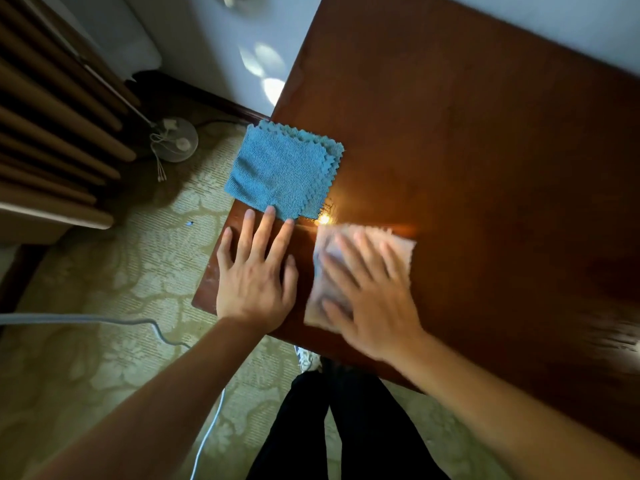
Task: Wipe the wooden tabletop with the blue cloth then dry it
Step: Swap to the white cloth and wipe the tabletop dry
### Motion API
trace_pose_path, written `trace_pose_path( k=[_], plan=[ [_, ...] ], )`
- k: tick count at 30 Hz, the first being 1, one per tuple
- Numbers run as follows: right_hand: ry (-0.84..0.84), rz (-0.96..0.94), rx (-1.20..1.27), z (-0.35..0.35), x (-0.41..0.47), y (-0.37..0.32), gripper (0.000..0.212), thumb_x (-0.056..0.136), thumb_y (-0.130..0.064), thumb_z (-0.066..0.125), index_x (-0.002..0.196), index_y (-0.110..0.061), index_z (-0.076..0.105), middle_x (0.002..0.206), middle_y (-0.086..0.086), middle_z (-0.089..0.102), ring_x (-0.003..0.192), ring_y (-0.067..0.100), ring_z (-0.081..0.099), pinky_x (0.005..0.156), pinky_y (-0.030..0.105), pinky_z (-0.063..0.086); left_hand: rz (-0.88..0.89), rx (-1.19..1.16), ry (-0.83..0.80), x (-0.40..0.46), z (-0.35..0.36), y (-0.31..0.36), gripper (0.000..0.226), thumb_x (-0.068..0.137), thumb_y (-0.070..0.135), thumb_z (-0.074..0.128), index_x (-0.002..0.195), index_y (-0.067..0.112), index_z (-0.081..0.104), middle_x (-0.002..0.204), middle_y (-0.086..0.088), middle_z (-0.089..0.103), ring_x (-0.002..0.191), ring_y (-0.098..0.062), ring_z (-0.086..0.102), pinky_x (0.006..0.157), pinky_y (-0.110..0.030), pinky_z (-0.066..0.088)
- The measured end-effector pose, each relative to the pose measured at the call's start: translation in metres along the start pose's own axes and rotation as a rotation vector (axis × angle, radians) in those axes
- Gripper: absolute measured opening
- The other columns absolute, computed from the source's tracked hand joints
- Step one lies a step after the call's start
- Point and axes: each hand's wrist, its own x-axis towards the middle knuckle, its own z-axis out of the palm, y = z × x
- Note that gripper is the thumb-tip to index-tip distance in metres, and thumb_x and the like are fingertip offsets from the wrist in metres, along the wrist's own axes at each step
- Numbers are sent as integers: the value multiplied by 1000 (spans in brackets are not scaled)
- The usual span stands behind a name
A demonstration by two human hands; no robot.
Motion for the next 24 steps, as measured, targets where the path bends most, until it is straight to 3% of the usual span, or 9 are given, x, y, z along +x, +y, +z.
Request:
trace_pose_path(
  k=[3, 5, 8, 12, 15, 18, 20, 24],
  plan=[
    [-50, -155, -39, -4, -1, 21, 67, 101, -63, 27, 160, -30, 29, 170, 4, 22, 159, 28, 13, 127, 52, 11, -18, -24, 23, 0, -2, 0, 58, 96, 38, 38, 152, 21, 41, 163, -7, 31, 153, -31, 20, 119, -57, 16],
    [-25, -49, -54, -13, 38, 58, 66, 100, -62, 30, 158, -30, 36, 169, 4, 26, 158, 27, 15, 127, 52, 13, -30, -44, 53, 3, -6, 3, 54, 94, 38, 43, 145, 19, 50, 156, -9, 41, 149, -32, 28, 116, -55, 19],
    [-13, 180, -64, -29, 105, 104, 70, 99, -60, 25, 161, -28, 28, 171, 4, 17, 159, 26, 8, 128, 52, 8, -30, -24, 100, 22, -17, 7, 41, 89, 34, 53, 123, 16, 63, 136, -12, 55, 128, -34, 46, 105, -51, 27],
    [28, 214, -39, -27, 126, 97, 71, 99, -59, 28, 162, -27, 26, 171, 6, 17, 159, 29, 9, 127, 55, 10, -74, -65, 214, 73, -36, 13, 31, 86, 28, 58, 112, 13, 65, 124, -14, 57, 113, -34, 49, 98, -48, 30],
    [56, 28, -2, -16, 78, 74, 69, 99, -56, 40, 160, -25, 30, 170, 9, 21, 159, 33, 12, 125, 59, 16, -204, -119, 199, 123, -40, 18, 37, 92, 30, 53, 126, 16, 58, 141, -14, 48, 130, -33, 41, 106, -45, 24],
    [37, -119, -10, -15, 67, 88, 68, 102, -61, 33, 160, -25, 29, 170, 8, 20, 159, 30, 8, 127, 57, 12, -359, -134, 73, 160, -31, 22, 52, 101, 36, 41, 148, 16, 38, 162, -14, 25, 152, -31, 15, 118, -50, 12],
    [22, -40, -31, -20, 94, 110, 69, 101, -62, 29, 161, -27, 27, 171, 7, 20, 159, 30, 9, 127, 55, 10, -410, -108, 10, 168, -22, 23, 58, 103, 41, 33, 156, 18, 25, 166, -11, 15, 155, -29, 4, 121, -52, 8],
    [78, 159, -64, -35, 174, 149, 68, 101, -60, 26, 160, -26, 31, 169, 7, 25, 158, 29, 15, 127, 54, 12, -403, -80, 12, 164, -12, 21, 61, 104, 48, 22, 159, 22, 17, 167, -9, 17, 155, -30, 8, 122, -51, 15]
  ],
)
